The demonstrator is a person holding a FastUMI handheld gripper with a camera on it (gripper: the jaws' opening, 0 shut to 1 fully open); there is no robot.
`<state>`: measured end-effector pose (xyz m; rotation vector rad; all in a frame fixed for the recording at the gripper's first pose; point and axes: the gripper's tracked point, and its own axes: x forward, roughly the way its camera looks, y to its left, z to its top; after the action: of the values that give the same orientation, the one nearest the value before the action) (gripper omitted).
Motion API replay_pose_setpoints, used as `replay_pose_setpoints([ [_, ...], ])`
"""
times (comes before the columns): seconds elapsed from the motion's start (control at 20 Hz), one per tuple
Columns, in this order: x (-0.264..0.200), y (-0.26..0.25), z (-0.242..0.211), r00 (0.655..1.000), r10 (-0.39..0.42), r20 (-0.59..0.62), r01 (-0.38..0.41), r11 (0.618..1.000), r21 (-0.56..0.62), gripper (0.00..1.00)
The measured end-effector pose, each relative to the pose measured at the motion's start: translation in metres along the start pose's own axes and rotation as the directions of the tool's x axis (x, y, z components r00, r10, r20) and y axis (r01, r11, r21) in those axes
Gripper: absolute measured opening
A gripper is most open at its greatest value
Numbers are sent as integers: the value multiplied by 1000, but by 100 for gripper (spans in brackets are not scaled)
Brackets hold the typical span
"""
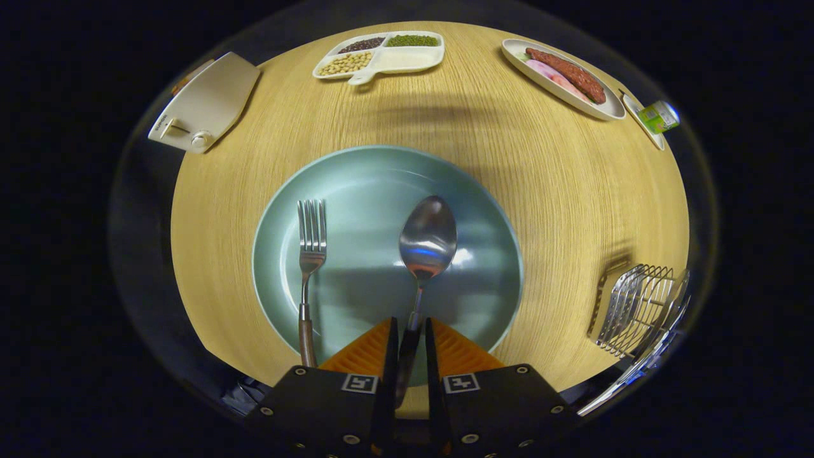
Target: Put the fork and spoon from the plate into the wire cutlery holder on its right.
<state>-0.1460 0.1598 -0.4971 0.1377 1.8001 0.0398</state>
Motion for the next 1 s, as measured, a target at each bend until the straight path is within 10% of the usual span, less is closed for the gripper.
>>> replay_pose_setpoints([
  [0.25,-7,-10,12,998,15,66,-15,1000,0,6],
  [1.0,-114,-29,19,933,140,331,-130,990,-54,6],
])
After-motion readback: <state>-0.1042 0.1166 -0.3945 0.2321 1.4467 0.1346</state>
